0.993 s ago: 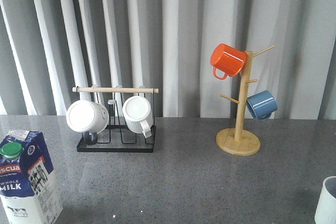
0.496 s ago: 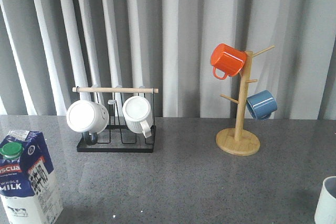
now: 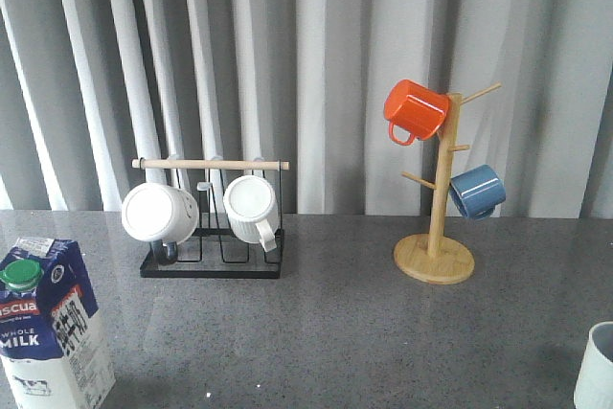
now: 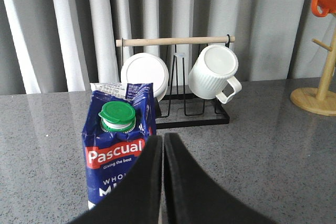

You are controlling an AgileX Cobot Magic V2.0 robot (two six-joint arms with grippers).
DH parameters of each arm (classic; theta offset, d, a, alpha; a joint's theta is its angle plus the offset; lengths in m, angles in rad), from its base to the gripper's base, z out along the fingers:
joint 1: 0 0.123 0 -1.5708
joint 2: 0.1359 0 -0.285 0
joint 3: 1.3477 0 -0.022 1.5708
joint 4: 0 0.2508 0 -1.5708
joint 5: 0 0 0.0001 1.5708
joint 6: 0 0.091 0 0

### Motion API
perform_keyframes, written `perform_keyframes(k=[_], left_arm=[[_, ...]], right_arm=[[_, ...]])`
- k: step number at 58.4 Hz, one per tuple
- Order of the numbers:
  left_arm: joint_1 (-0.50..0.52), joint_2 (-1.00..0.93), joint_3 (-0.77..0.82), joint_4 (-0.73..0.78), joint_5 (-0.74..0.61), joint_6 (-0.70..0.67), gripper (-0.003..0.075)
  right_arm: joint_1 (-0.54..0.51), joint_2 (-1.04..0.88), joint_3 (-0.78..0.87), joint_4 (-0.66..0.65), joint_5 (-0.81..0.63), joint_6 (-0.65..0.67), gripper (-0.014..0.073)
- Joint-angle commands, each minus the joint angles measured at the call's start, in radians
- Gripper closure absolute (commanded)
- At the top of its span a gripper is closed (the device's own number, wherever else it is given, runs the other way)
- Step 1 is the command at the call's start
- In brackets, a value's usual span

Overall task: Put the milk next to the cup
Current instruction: 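Lower the right gripper around the handle of the white HOME mug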

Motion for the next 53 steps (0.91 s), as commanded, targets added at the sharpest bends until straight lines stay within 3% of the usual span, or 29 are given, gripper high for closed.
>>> perform_keyframes(k=[1,10,33,53], left_arm=[[-0.006,-0.003,-0.032,-0.005,-0.078,-0.005,0.0715],[-0.006,-0.003,-0.032,-0.005,-0.070,-0.005,0.0713],[-0.006,-0.003,-0.032,-0.005,-0.057,-0.005,0.0707],[-0.006,-0.003,-0.032,-0.005,-0.057,-0.005,0.0700]], right_arm=[[0.000,-0.014,-0.007,-0.006,-0.135,-0.013,0.0199],[0.000,-0.014,-0.007,0.023,-0.133,-0.042,0.0231],[0.000,-0.014,-0.007,0.268,-0.103,-0.245,0.0232],[0.000,0.057,-0.007,0.297,-0.144,-0.269,0.0230]])
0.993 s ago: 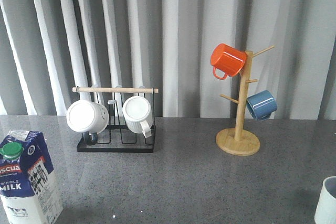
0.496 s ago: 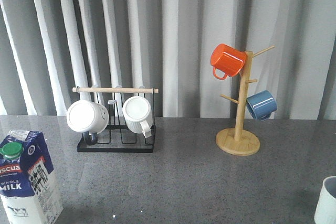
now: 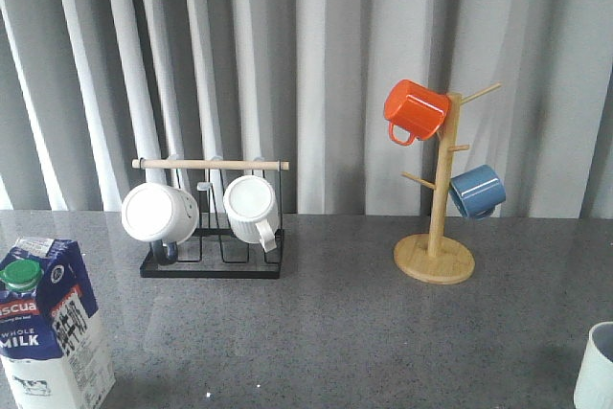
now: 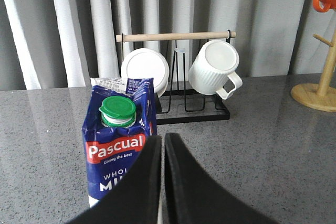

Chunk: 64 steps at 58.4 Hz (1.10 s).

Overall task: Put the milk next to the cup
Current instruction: 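Lower the right gripper around the handle of the white HOME mug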

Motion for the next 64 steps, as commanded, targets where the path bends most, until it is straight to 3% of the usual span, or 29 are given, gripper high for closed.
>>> perform_keyframes(k=[1,17,41,64], left_arm=[[-0.006,-0.003,-0.032,-0.005,-0.070,-0.005,0.0699],[-0.006,-0.003,-0.032,-0.005,-0.070,-0.005,0.0696],[-0.005,-0.003,-0.032,-0.005,-0.070,-0.005,0.0689],[-0.005,-0.003,-0.032,-0.005,-0.071,-0.005,0.0682]], right_arm=[[-0.001,0.010,-0.021,0.004,-0.098,-0.010,0.0230],[-0.001,0.062,-0.021,0.010,-0.169,-0.010,0.0213],[-0.003,0.085,-0.021,0.137,-0.227,-0.105,0.0172],[-0.003,0.157,-0.021,0.136,-0.341,-0.115,0.0172]])
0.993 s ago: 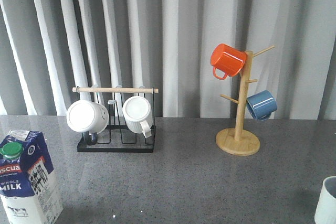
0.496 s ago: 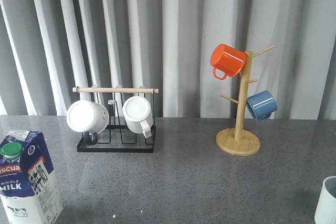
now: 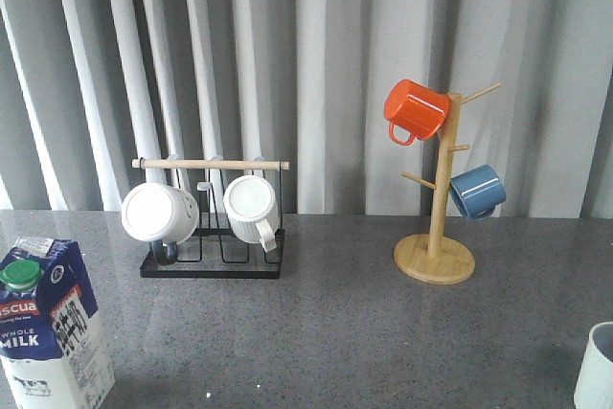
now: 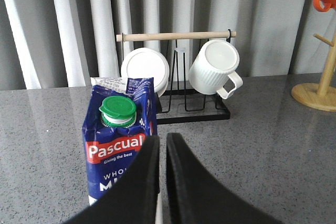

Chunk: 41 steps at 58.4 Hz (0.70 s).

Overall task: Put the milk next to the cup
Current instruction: 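Lower the right gripper around the handle of the white HOME mug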

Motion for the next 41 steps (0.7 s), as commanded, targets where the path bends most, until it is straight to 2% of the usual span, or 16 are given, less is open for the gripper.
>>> perform_keyframes(k=[1,20,41], left_arm=[[-0.005,-0.003,-0.032,-0.005,-0.072,-0.005,0.0682],[-0.005,-0.003,-0.032,-0.005,-0.092,-0.005,0.0678],[-0.005,-0.003,-0.032,-0.005,-0.094,-0.005,0.0678]], right_arm=[[-0.003,-0.002,-0.021,0.001,-0.106,-0.010,0.0172],[-0.003,0.057,-0.024,0.006,-0.210,-0.037,0.0174],[-0.003,0.103,-0.102,0.005,-0.192,-0.045,0.0174]])
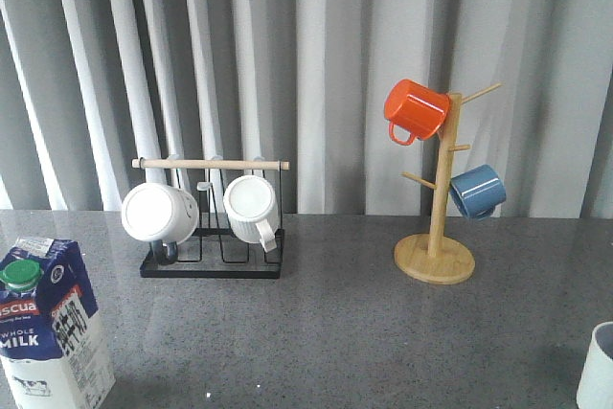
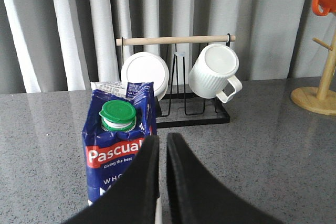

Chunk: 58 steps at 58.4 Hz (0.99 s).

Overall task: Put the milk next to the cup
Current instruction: 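Lower the right gripper around the handle of the white HOME mug, then lift the white mug with the right gripper and carry it toward the milk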

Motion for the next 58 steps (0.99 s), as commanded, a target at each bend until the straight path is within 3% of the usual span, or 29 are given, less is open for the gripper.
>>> perform_keyframes(k=[1,18,29,58], left_arm=[[-0.005,-0.003,-0.032,-0.005,-0.082,-0.005,0.0677],[-0.005,-0.003,-0.032,-0.005,-0.082,-0.010,0.0677],[-0.005,-0.003,-0.032,-0.005,-0.082,-0.011,0.0673],[-0.005,-0.003,-0.032,-0.005,-0.083,-0.012,0.0664]], right_arm=[[-0.003,-0.013,-0.039,-0.003,-0.070,-0.016,0.0174],[-0.003,0.044,-0.039,-0.003,-0.098,-0.028,0.0185],[-0.003,0.057,-0.041,-0.007,-0.143,-0.031,0.0245],[-0.003,0.097,-0.107,-0.046,-0.095,-0.030,0.0577]])
